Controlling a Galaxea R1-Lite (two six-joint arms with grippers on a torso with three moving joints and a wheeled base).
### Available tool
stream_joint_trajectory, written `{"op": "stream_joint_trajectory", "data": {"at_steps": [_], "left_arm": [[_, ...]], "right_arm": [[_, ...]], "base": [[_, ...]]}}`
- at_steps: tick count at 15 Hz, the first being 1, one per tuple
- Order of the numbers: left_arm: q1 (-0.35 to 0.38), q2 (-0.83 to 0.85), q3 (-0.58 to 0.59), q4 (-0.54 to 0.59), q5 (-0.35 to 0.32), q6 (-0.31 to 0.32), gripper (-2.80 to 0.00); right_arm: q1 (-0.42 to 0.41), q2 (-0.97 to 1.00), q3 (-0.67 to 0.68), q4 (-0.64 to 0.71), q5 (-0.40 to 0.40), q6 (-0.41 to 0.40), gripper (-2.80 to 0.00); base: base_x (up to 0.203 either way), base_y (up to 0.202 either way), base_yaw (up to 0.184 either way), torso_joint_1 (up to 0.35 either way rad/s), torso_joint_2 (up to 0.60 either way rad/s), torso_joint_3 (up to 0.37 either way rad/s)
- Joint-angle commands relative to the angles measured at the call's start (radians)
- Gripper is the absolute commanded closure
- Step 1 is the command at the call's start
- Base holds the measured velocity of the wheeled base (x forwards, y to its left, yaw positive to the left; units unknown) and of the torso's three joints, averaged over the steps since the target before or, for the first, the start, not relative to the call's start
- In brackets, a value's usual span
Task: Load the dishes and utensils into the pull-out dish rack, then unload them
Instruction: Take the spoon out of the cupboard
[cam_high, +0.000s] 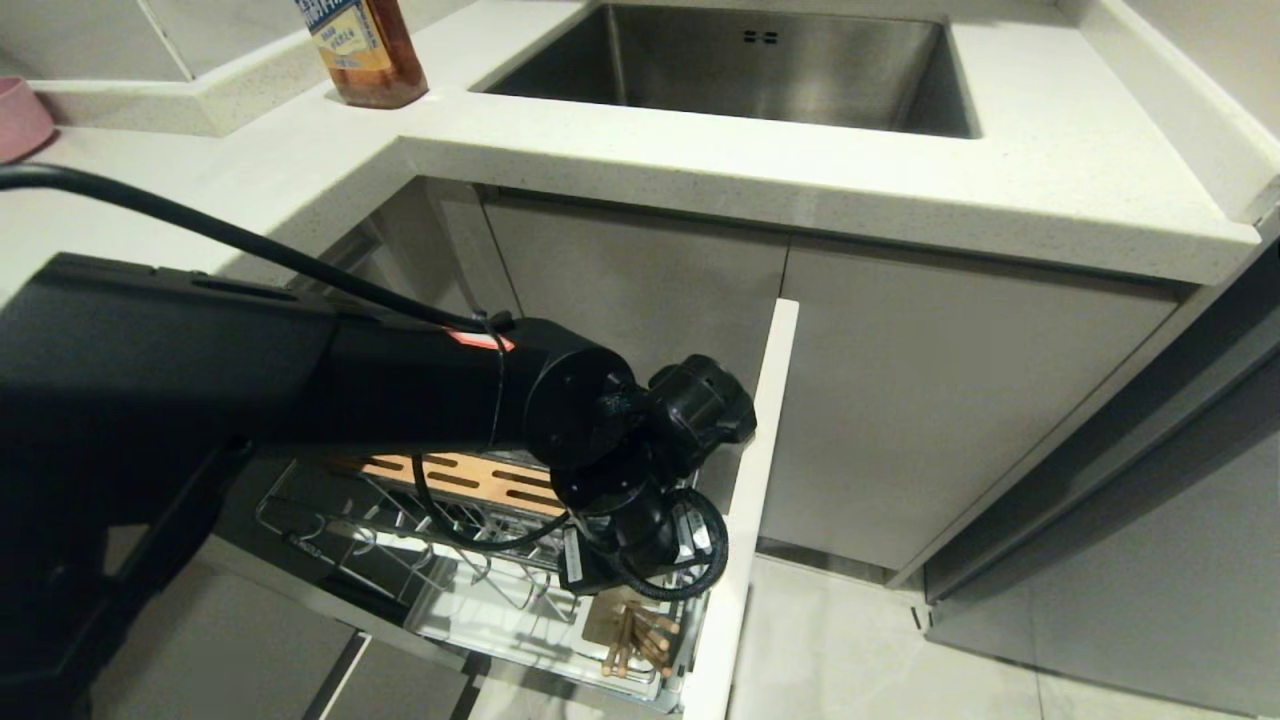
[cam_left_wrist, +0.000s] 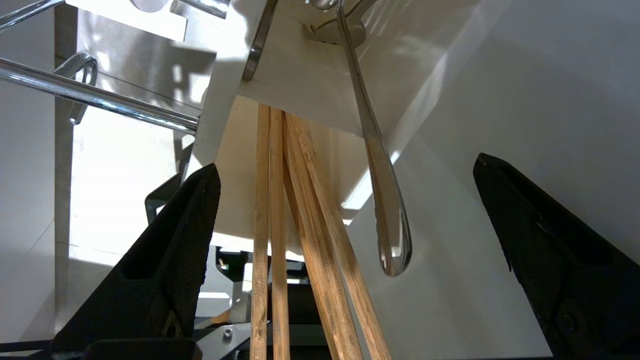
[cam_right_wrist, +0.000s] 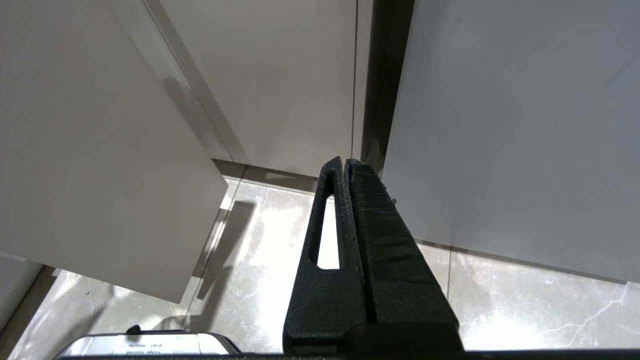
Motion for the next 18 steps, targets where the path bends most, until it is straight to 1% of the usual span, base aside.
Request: {"op": "stream_joint_trajectory", "data": {"at_steps": [1,3,4,11,13,16,18], "left_arm": [[0.000,0.006,0.000,0.004,-0.004,-0.005,-2.80],[0.000,0.006,0.000,0.004,-0.018,-0.005,-2.80],[0.001,0.006,-0.002,0.004,-0.019,-0.005,0.00],[0.001,0.007,-0.006,0.005,-0.019,-0.005,0.00],[0.001,-0.041,-0.006,0.005,-0.019,-0.005,0.00],[0.001,0.006,-0.006,0.005,-0.019,-0.005,0.00],[0.003,-0.011,-0.008,0.008,-0.018,-0.005,0.00]], "right_arm": [[0.000,0.001,0.000,0.000,0.000,0.000,0.00],[0.000,0.000,0.000,0.000,0.000,0.000,0.00],[0.000,0.001,0.000,0.000,0.000,0.000,0.00],[0.000,0.000,0.000,0.000,0.000,0.000,0.00],[0.000,0.000,0.000,0.000,0.000,0.000,0.00],[0.000,0.000,0.000,0.000,0.000,0.000,0.00],[0.000,0.000,0.000,0.000,0.000,0.000,0.00]], "base": [[0.000,0.000,0.000,0.000,0.00,0.000],[0.000,0.000,0.000,0.000,0.00,0.000],[0.000,0.000,0.000,0.000,0.00,0.000],[0.000,0.000,0.000,0.000,0.00,0.000],[0.000,0.000,0.000,0.000,0.00,0.000],[0.000,0.000,0.000,0.000,0.00,0.000],[0.000,0.000,0.000,0.000,0.00,0.000]]}}
